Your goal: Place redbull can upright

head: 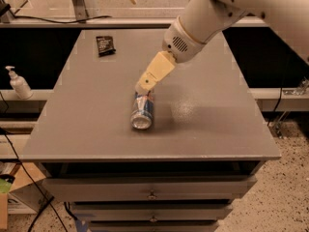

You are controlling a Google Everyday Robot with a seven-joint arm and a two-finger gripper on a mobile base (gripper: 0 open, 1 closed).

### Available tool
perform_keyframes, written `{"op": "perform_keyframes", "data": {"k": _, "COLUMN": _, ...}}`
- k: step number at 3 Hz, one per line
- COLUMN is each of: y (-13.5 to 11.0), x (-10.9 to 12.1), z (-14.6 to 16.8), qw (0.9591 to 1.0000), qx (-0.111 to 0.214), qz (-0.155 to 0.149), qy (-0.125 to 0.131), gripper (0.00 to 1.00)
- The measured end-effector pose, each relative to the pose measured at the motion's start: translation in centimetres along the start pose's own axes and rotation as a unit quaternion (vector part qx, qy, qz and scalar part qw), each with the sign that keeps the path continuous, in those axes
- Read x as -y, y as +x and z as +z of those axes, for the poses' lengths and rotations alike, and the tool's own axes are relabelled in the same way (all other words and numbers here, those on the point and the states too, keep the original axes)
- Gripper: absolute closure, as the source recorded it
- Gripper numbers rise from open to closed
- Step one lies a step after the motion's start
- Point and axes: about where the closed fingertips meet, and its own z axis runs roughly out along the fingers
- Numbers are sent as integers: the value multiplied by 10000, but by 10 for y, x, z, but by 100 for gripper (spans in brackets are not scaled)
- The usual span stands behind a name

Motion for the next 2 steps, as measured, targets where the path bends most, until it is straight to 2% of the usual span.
{"op": "perform_keyframes", "data": {"k": 2, "y": -9, "x": 10, "z": 54, "qw": 9966, "qx": -124, "qz": 770, "qy": -245, "gripper": 0}}
